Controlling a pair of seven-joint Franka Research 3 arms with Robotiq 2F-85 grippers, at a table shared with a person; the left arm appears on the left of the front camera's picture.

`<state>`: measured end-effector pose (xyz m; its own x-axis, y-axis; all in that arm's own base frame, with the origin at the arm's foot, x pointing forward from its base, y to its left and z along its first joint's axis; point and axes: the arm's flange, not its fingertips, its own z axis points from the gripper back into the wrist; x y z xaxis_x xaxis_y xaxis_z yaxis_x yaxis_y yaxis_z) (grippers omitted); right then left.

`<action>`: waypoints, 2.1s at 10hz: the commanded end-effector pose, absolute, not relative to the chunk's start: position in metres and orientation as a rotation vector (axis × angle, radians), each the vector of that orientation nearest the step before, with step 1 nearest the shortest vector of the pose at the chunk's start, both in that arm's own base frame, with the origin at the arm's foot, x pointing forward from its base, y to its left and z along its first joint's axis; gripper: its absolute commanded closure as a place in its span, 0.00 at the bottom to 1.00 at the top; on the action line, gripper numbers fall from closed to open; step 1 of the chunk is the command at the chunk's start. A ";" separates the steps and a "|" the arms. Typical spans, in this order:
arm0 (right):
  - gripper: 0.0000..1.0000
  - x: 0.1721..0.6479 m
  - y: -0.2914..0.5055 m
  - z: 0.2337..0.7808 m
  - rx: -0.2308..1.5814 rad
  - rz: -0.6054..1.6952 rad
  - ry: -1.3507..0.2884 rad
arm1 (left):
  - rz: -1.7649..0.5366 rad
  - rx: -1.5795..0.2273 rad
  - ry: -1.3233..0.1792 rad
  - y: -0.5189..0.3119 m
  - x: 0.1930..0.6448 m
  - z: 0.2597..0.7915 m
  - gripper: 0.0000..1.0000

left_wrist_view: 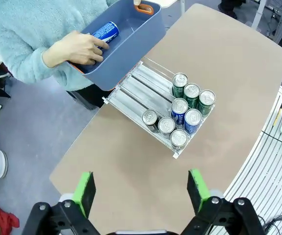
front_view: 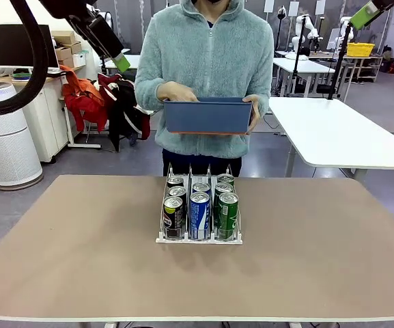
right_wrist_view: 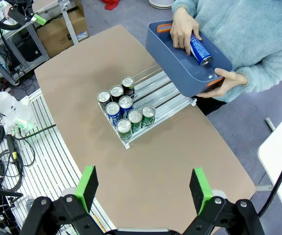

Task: Fill the beverage cans into the dispenser.
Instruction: Pick up the Ionic drink handed by the human.

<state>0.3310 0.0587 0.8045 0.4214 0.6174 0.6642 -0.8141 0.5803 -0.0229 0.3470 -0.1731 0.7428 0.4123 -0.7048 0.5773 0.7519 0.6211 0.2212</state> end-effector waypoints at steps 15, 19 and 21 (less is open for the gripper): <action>0.00 0.328 0.060 0.801 0.325 0.908 -0.678 | -0.934 -0.075 -0.694 -0.171 0.346 0.745 0.00; 0.00 0.328 0.060 0.801 0.325 0.908 -0.678 | -0.934 -0.075 -0.694 -0.171 0.346 0.745 0.00; 0.00 0.328 0.060 0.801 0.325 0.908 -0.678 | -0.917 -0.076 -0.693 -0.173 0.346 0.746 0.00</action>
<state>0.3310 0.0587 0.8045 0.4214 0.6174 0.6642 -0.8141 0.5803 -0.0229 0.3463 -0.1730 0.7456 0.4095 -0.7035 0.5809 0.7509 0.6215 0.2233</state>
